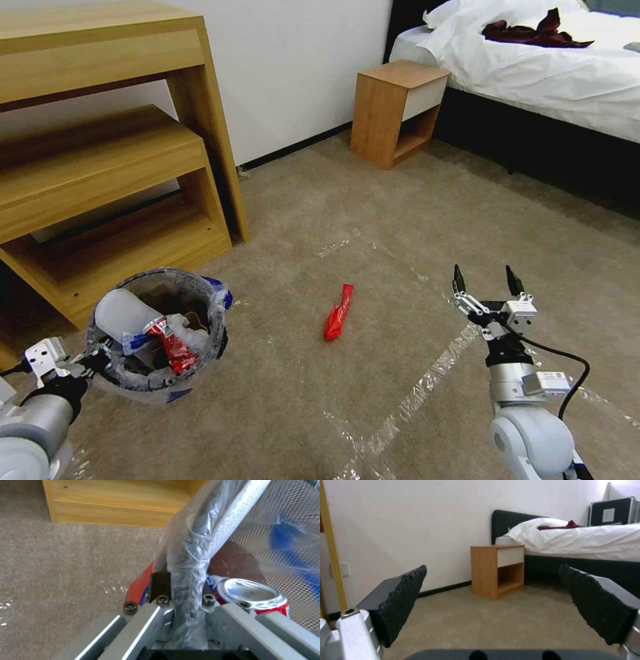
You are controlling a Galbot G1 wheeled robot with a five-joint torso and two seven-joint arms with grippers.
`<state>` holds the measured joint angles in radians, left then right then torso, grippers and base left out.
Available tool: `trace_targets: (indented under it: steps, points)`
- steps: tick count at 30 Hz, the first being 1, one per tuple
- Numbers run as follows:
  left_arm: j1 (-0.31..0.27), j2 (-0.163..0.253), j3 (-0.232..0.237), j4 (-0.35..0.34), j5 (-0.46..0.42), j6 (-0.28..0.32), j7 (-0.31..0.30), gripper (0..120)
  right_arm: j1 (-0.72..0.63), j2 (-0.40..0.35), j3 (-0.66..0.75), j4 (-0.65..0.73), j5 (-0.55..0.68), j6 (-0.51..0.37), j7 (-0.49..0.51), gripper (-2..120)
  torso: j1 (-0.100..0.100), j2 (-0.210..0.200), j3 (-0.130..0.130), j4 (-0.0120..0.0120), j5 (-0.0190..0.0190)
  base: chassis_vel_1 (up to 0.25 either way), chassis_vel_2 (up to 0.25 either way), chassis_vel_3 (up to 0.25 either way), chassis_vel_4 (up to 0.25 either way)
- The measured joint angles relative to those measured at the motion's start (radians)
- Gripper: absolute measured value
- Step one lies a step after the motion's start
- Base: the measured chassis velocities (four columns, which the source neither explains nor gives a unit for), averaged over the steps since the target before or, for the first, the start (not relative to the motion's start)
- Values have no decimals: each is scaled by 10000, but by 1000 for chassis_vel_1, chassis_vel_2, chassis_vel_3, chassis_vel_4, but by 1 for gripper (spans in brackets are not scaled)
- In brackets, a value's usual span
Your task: Pick up the trash bin and place the garbage on the floor into it.
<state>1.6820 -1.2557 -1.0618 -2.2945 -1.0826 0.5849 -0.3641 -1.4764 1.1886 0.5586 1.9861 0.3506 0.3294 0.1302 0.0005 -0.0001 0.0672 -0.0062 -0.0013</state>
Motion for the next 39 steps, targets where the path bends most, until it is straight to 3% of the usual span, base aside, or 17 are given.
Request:
trace_targets:
  steps: [9,15,20,21,24,25,28,30,32,39]
  points:
    - [-43,5,48,67,82,22,4,1,416,-785,-749,-16,776,-681,649,100,0,0,0,0,0,0,0,0,0]
    - [0,-1,-96,124,21,29,-49,1,2254,-1705,-2907,-144,2390,-2357,2077,100,0,0,1,1,0,0,0,0,0]
    - [6,-43,-117,180,19,31,-63,1,3447,-1789,-3768,-204,3973,-3627,3059,100,0,0,1,2,0,0,0,0,0]
    - [-40,-80,-91,246,28,34,-75,1,4148,-1721,-4261,-357,5062,-4341,3816,100,0,0,1,3,-2,0,0,0,0]
    - [-246,-60,76,447,47,56,-105,1,4943,-1474,-4721,-758,6402,-5524,5002,100,0,0,2,3,-3,0,0,0,0]
    - [-246,-60,76,447,47,56,-105,1,4943,-1474,-4721,-758,6402,-5524,5002,100,0,0,2,3,-3,0,0,0,0]
    - [-415,26,150,659,47,70,-114,1,5695,-861,-5256,-1534,7752,-6765,6430,100,0,0,2,-4,-3,0,0,0,0]
    - [-436,36,150,692,47,71,-119,1,5867,-641,-5416,-1743,8044,-6988,6758,100,0,0,2,-2,-3,0,0,0,0]
    - [-472,44,150,746,42,75,-129,1,6404,64,-5894,-2420,8860,-7487,7560,100,0,0,2,1,-3,0,0,0,0]
    - [-464,3,114,803,37,76,-140,1,7307,1221,-6747,-4140,9073,-7896,8178,100,0,0,2,3,-3,0,0,0,0]
